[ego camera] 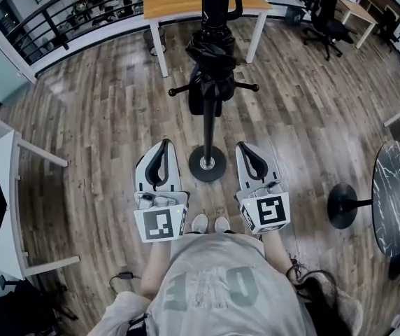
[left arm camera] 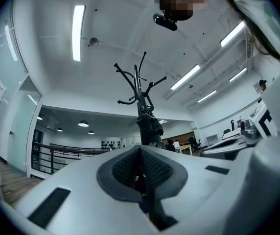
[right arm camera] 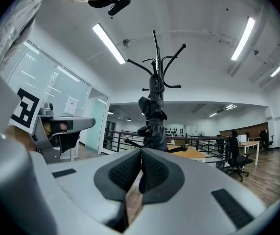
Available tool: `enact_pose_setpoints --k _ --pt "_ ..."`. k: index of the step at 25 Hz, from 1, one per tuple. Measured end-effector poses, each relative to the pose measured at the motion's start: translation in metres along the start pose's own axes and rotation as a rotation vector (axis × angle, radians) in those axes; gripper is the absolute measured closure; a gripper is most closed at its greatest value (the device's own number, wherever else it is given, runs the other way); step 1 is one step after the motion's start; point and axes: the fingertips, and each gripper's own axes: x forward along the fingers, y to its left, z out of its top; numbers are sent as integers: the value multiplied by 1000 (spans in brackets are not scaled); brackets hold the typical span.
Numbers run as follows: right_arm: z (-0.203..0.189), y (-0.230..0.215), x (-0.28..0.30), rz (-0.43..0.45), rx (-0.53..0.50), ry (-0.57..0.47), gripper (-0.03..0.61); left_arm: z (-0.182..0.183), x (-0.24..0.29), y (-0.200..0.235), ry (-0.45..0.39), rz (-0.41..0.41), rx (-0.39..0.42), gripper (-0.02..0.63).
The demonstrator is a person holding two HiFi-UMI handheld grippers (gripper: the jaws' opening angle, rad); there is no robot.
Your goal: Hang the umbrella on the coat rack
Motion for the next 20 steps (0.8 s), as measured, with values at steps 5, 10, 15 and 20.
enact_pose_setpoints --k 5,10,15,20 --pt "3 1 2 8 -23 -2 548 0 3 0 3 -5 -3 589" --pt "-2 -3 5 -5 -28 10 548 -6 6 -1 12 -20 -15 589" --pt "-1 -3 3 -6 -21 20 548 -5 6 -5 21 -38 -30 589" --pt "5 -4 4 -21 -16 10 548 -2 9 -4 15 -48 -26 589"
